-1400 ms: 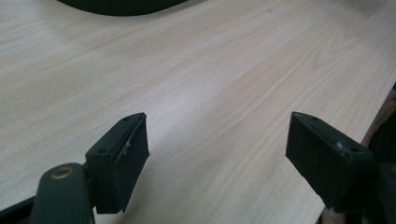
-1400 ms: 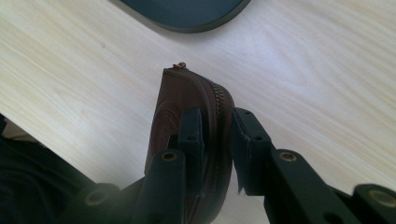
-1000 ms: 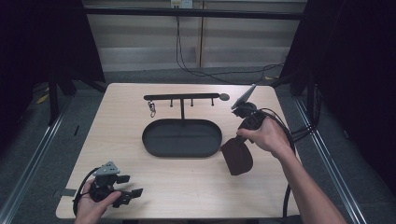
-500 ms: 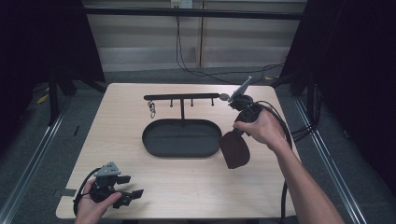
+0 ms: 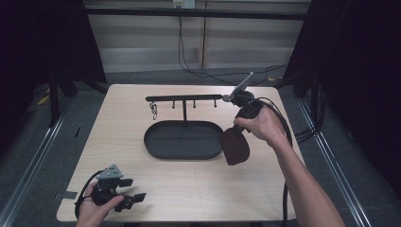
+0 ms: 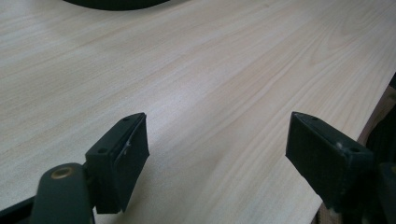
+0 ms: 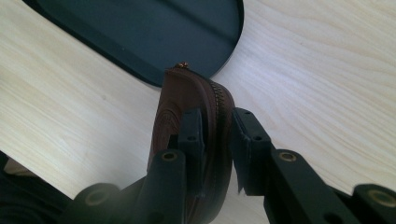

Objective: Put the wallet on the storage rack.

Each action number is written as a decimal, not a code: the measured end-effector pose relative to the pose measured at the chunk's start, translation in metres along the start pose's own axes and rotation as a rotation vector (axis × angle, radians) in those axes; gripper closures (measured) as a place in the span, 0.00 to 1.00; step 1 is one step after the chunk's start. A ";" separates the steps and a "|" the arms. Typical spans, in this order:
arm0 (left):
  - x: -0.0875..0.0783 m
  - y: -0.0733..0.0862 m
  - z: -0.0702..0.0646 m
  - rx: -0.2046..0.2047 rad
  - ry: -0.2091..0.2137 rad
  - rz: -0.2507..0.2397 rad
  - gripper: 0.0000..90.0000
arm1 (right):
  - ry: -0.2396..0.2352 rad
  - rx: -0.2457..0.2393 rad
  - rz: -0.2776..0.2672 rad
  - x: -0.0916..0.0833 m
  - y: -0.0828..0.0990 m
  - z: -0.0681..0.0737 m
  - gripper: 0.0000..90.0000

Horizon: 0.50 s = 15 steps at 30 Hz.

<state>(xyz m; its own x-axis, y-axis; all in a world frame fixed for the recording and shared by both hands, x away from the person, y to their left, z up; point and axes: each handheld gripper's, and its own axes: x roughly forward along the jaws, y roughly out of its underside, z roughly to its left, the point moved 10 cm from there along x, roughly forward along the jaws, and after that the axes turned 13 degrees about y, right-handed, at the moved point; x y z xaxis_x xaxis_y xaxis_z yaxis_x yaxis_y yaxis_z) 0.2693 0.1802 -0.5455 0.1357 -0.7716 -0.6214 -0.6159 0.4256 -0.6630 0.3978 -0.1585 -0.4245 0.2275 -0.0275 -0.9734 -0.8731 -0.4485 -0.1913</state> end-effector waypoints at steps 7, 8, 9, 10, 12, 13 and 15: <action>-0.001 0.000 0.000 0.002 -0.002 -0.004 0.23 | 0.002 0.018 0.001 0.000 -0.012 -0.001 0.83; -0.001 0.000 0.000 0.002 -0.003 -0.004 0.23 | 0.002 0.019 -0.005 0.000 -0.014 -0.001 0.83; -0.001 0.000 0.000 0.002 -0.002 -0.004 0.23 | 0.001 0.022 -0.006 0.000 -0.016 -0.001 0.83; -0.001 0.000 0.000 0.003 -0.002 -0.004 0.23 | 0.004 0.025 -0.006 0.001 -0.017 -0.002 0.83; -0.001 -0.001 0.000 0.003 -0.001 -0.005 0.23 | -0.006 0.038 -0.013 0.002 -0.021 -0.002 0.83; -0.001 0.000 0.000 0.003 0.000 -0.004 0.23 | -0.010 0.042 -0.018 0.002 -0.022 -0.003 0.83; 0.000 0.000 -0.001 0.002 0.003 -0.002 0.23 | -0.009 0.050 -0.022 0.004 -0.025 -0.003 0.83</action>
<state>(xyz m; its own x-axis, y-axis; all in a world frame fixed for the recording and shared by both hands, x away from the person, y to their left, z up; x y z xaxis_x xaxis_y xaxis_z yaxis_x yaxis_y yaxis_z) 0.2690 0.1800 -0.5450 0.1346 -0.7740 -0.6187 -0.6140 0.4250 -0.6652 0.4221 -0.1499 -0.4229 0.2426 -0.0099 -0.9701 -0.8883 -0.4042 -0.2180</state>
